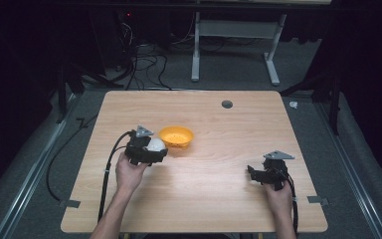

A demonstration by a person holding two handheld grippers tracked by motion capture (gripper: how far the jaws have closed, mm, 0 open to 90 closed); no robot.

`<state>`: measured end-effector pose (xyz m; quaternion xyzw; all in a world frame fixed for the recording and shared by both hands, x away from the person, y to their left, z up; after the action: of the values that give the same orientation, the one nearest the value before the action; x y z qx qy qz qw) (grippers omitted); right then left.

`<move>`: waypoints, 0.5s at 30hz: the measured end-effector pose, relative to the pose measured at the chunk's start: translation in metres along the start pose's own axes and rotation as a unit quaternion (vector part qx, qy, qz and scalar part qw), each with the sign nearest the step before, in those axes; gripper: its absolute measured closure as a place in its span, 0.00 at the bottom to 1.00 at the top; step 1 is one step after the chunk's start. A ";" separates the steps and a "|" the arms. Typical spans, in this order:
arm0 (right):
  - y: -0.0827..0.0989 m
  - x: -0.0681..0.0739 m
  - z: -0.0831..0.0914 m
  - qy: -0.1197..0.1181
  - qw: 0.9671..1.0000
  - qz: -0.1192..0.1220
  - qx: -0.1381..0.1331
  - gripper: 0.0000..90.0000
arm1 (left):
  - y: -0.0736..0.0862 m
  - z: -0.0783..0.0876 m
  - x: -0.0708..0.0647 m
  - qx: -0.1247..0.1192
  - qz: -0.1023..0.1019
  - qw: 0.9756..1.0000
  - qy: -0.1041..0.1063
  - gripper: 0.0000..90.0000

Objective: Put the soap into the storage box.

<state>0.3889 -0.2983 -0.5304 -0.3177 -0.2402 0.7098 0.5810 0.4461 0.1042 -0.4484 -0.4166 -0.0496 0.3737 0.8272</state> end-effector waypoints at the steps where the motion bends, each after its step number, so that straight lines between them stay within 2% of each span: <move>1: 0.000 0.000 0.000 0.000 1.000 0.000 0.000 0.22 | -0.001 0.000 0.000 0.000 -0.001 1.000 0.001 0.27; 4: 0.000 0.000 0.000 0.000 1.000 0.000 0.000 0.22 | -0.005 -0.002 -0.001 0.001 -0.007 1.000 0.001 0.27; 7: 0.000 0.000 0.000 0.000 1.000 0.000 0.000 0.22 | -0.007 -0.004 0.000 0.000 -0.002 1.000 0.006 0.27; 15: 0.000 0.000 0.000 0.000 1.000 0.001 0.000 0.22 | -0.016 -0.007 0.000 0.003 -0.014 1.000 0.005 0.27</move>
<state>0.3889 -0.2983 -0.5304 -0.3179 -0.2401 0.7102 0.5805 0.4576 0.0940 -0.4414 -0.4156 -0.0502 0.3603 0.8336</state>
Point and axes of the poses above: each handheld gripper's, and its own axes: z roughly backward along the jaws, y roughly out of its underside, x roughly to its left, the point moved 4 cm from there along -z, roughly forward along the jaws, and after that the axes turned 13 degrees about y, right-handed, at the moved point
